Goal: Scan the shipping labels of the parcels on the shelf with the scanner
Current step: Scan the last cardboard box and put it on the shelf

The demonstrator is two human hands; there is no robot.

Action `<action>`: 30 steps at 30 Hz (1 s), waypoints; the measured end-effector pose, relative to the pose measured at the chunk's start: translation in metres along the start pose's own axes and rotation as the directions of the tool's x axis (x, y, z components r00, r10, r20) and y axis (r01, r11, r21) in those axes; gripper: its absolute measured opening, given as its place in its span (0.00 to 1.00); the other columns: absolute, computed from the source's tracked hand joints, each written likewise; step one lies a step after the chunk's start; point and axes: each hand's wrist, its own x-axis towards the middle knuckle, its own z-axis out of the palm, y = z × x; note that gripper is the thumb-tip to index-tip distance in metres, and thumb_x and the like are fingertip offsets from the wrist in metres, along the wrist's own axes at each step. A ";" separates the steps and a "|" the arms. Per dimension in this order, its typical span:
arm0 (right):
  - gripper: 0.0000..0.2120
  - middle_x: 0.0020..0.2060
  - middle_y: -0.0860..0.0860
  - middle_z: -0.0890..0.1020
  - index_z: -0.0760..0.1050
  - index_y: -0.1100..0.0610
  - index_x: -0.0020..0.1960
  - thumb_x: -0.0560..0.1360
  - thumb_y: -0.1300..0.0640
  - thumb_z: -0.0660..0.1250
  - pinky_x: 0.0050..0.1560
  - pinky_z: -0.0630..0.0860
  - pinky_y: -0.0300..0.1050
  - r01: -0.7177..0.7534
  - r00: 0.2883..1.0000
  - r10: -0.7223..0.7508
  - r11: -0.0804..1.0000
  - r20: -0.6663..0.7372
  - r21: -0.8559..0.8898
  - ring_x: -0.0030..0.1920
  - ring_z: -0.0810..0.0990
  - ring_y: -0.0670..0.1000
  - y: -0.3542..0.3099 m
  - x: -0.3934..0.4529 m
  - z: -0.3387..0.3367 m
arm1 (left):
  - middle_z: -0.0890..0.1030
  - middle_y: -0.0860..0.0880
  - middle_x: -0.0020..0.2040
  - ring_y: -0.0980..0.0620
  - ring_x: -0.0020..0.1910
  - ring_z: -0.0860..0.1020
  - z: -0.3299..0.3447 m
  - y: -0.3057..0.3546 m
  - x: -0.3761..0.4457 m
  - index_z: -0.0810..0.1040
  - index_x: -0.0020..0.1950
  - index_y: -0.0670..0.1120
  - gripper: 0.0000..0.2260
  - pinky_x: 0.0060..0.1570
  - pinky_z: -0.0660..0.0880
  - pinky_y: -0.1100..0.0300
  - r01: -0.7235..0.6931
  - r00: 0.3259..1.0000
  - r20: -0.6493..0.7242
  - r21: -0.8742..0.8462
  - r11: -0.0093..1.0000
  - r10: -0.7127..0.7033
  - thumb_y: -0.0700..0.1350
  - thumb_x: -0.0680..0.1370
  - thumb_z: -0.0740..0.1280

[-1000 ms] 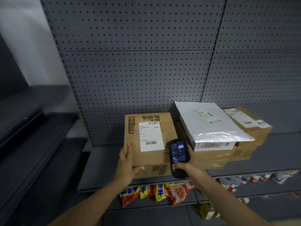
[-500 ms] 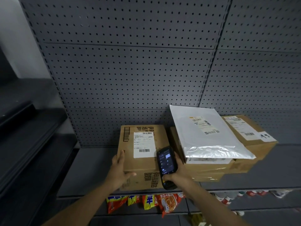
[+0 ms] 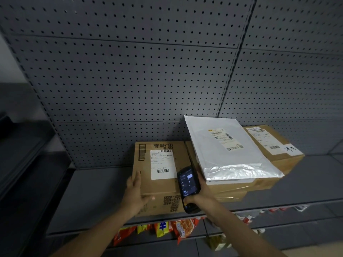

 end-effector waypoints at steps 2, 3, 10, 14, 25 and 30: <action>0.43 0.59 0.52 0.78 0.62 0.53 0.72 0.62 0.73 0.75 0.47 0.73 0.37 0.004 1.000 -0.004 1.000 0.005 0.000 0.57 0.76 0.50 0.001 0.002 0.000 | 0.46 0.49 0.75 0.47 0.73 0.60 0.000 -0.001 0.003 0.33 0.76 0.51 0.53 0.71 0.65 0.47 0.000 1.000 0.005 -0.002 1.000 0.000 0.52 0.70 0.74; 0.44 0.59 0.52 0.78 0.62 0.53 0.72 0.62 0.73 0.75 0.46 0.73 0.36 0.009 1.000 -0.009 1.000 0.004 0.000 0.57 0.76 0.50 0.001 0.004 0.000 | 0.47 0.49 0.74 0.47 0.73 0.60 0.000 -0.002 0.004 0.33 0.76 0.51 0.53 0.71 0.65 0.47 0.000 1.000 0.008 -0.001 1.000 0.000 0.52 0.70 0.74; 0.42 0.56 0.51 0.80 0.64 0.52 0.71 0.61 0.71 0.75 0.57 0.76 0.49 0.007 1.000 -0.007 1.000 -0.013 -0.003 0.58 0.77 0.52 0.004 0.011 0.000 | 0.47 0.46 0.74 0.47 0.72 0.61 0.000 -0.004 0.009 0.33 0.77 0.50 0.53 0.72 0.64 0.50 0.002 1.000 0.018 0.021 1.000 -0.003 0.52 0.71 0.74; 0.44 0.57 0.51 0.79 0.63 0.51 0.71 0.61 0.70 0.75 0.56 0.76 0.48 0.020 1.000 -0.020 1.000 -0.002 -0.001 0.58 0.77 0.51 0.003 0.011 0.000 | 0.46 0.46 0.74 0.46 0.72 0.60 -0.001 -0.005 0.010 0.32 0.76 0.51 0.53 0.71 0.65 0.47 0.000 1.000 0.030 0.034 0.999 -0.001 0.52 0.71 0.73; 0.46 0.56 0.50 0.79 0.60 0.50 0.73 0.61 0.72 0.73 0.47 0.75 0.40 0.019 1.000 -0.019 0.999 0.010 0.048 0.56 0.77 0.48 0.003 0.008 0.002 | 0.45 0.45 0.74 0.47 0.72 0.60 -0.001 -0.002 0.012 0.29 0.75 0.50 0.53 0.72 0.64 0.48 0.014 0.999 0.033 0.095 0.995 -0.017 0.54 0.72 0.72; 0.46 0.56 0.50 0.78 0.61 0.51 0.73 0.61 0.73 0.74 0.45 0.74 0.39 -0.008 1.000 0.008 0.998 -0.009 0.058 0.56 0.76 0.48 0.003 0.008 0.005 | 0.47 0.46 0.74 0.47 0.72 0.61 -0.003 -0.002 0.011 0.30 0.76 0.52 0.54 0.71 0.65 0.48 0.033 0.999 0.037 0.073 0.997 -0.036 0.54 0.71 0.73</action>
